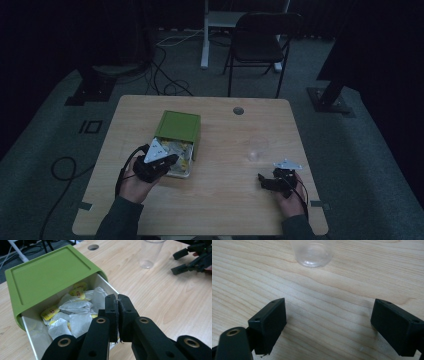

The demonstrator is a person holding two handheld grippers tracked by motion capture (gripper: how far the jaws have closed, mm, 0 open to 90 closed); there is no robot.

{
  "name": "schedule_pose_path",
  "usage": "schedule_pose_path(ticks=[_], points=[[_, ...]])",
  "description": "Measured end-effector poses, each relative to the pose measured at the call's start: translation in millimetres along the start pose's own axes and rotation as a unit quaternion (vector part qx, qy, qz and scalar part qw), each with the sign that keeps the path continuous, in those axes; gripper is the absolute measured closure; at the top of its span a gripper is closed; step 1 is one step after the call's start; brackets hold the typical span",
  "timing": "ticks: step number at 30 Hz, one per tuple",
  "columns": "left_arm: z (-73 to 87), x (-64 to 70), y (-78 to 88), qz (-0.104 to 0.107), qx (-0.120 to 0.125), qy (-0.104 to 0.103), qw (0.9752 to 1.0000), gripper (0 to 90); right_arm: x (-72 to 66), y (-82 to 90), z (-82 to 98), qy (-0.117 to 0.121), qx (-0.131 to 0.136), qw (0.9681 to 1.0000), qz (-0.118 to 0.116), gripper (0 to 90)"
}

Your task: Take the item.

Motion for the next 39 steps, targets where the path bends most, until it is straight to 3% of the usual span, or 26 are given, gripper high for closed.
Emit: schedule_pose_path(ticks=[23,39], points=[[-16.8,27.2,-4.3,0.04,0.005,-0.03,0.9987,87.9,0.0,0.0,0.0,0.0,0.0,1.0,0.0,12.7],[-34.7,36.9,-9.7,0.058,0.013,-0.039,0.9975,87.9,0.0,0.4,0.4,0.004,0.0,1.0,-0.003,12.7]])
Point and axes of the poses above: each handheld gripper's, and its own axes: y roughly backward along the jaws, z roughly out of its underside, x roughly to its right, the point moved 8 cm from there along -y, roughly forward along the jaws, and after that the axes turned 8 degrees about -x, right-handed, at the moved point
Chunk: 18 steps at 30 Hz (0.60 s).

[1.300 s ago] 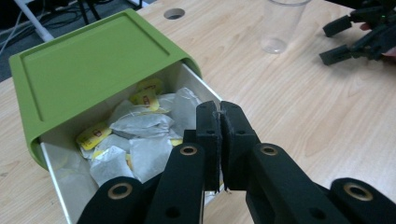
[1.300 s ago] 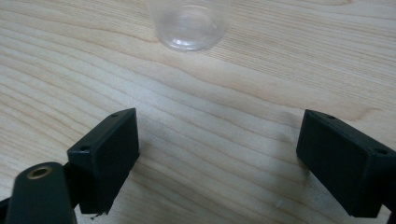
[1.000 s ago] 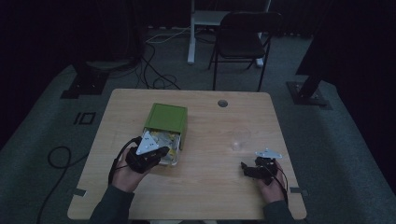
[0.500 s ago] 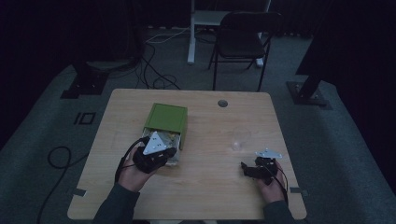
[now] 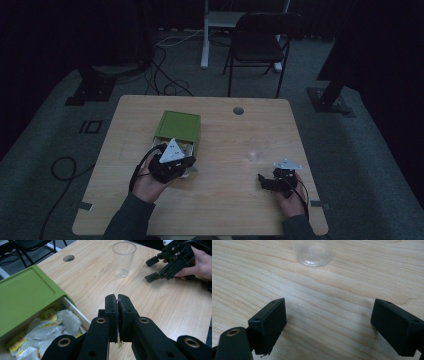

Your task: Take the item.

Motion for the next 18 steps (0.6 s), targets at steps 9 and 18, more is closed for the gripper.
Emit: schedule_pose_path(ticks=[9,18], points=[[-11.7,3.8,-10.3,0.01,-0.002,-0.009,0.9999,87.9,0.3,0.3,0.5,0.004,0.0,1.0,-0.003,12.7],[-19.6,6.3,-17.7,0.015,-0.002,-0.011,0.9998,87.9,0.4,0.6,0.8,0.008,0.0,0.9999,-0.007,12.7]])
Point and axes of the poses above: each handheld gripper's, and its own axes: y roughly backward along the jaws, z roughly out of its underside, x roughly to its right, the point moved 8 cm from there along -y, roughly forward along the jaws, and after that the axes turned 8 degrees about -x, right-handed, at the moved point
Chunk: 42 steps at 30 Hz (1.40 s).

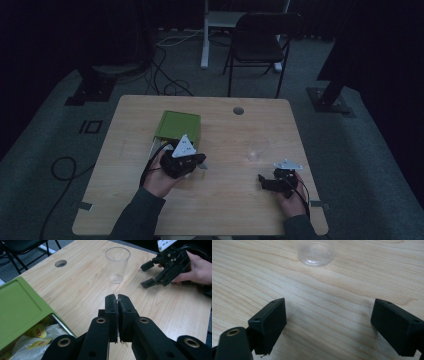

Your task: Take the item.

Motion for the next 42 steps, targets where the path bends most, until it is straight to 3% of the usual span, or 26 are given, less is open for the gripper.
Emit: schedule_pose_path(ticks=[42], points=[[-32.5,-6.4,-28.5,0.004,0.008,0.001,1.0,87.9,0.4,0.4,0.5,0.006,0.0,1.0,-0.004,12.7]])
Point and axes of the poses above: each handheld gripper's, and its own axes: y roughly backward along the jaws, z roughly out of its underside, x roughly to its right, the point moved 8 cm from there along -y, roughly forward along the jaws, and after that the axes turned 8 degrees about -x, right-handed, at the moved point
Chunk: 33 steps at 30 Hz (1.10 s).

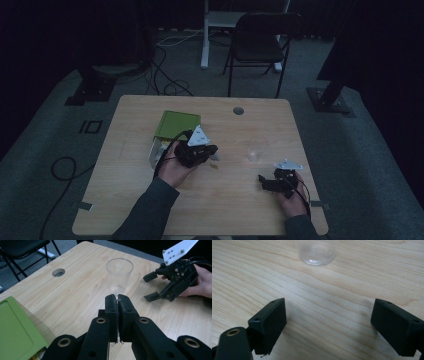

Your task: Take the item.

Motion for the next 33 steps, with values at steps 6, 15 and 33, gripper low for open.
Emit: schedule_pose_path(ticks=[6,15,33], points=[[-4.8,-1.0,-4.5,0.003,-0.002,0.0,1.0,87.9,0.1,0.0,0.0,0.001,0.0,1.0,0.0,12.7],[-13.7,-2.9,-9.1,0.003,0.001,-0.001,1.0,87.9,0.1,0.0,-0.1,0.001,0.0,1.0,0.0,12.7],[-37.8,-2.6,-20.0,0.01,0.009,-0.003,0.9999,88.0,0.1,0.0,-0.1,0.001,0.0,1.0,0.0,12.7]])
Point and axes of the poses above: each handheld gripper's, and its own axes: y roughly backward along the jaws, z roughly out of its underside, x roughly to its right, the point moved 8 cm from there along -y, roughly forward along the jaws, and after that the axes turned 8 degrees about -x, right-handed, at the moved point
